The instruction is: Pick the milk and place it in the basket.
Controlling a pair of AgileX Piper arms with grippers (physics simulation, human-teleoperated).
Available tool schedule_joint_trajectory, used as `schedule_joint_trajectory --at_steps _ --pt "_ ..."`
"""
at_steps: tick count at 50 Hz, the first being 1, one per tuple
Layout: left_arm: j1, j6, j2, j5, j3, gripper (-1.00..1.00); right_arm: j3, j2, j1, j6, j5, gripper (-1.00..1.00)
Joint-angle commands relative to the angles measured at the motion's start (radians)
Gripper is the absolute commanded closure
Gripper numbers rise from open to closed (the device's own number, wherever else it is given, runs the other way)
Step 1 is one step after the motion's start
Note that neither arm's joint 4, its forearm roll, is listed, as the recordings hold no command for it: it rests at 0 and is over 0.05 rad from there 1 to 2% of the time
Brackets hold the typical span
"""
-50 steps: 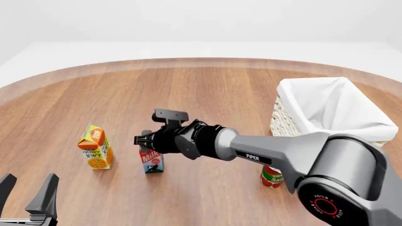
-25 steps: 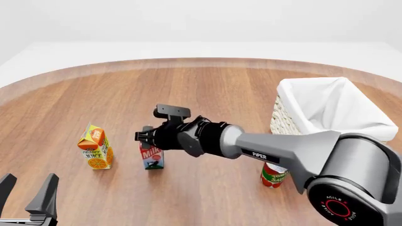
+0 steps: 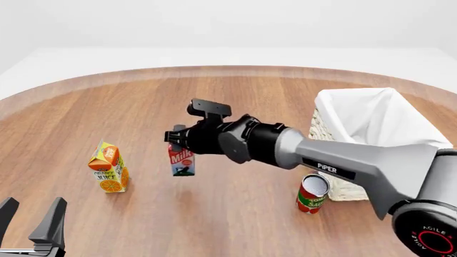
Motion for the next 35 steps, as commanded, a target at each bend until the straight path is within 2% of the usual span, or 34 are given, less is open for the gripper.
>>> schedule_joint_trajectory --at_steps 1,12,35 --pt "0.000 0.000 0.000 0.000 0.000 -1.00 0.007 -0.097 -0.038 -0.015 0.014 1.00" --pt "0.000 0.000 0.000 0.000 0.000 -1.00 0.028 -0.183 -0.082 -0.036 0.035 1.00" --pt "0.000 0.000 0.000 0.000 0.000 -1.00 0.081 -0.354 -0.157 -0.044 0.063 1.00"
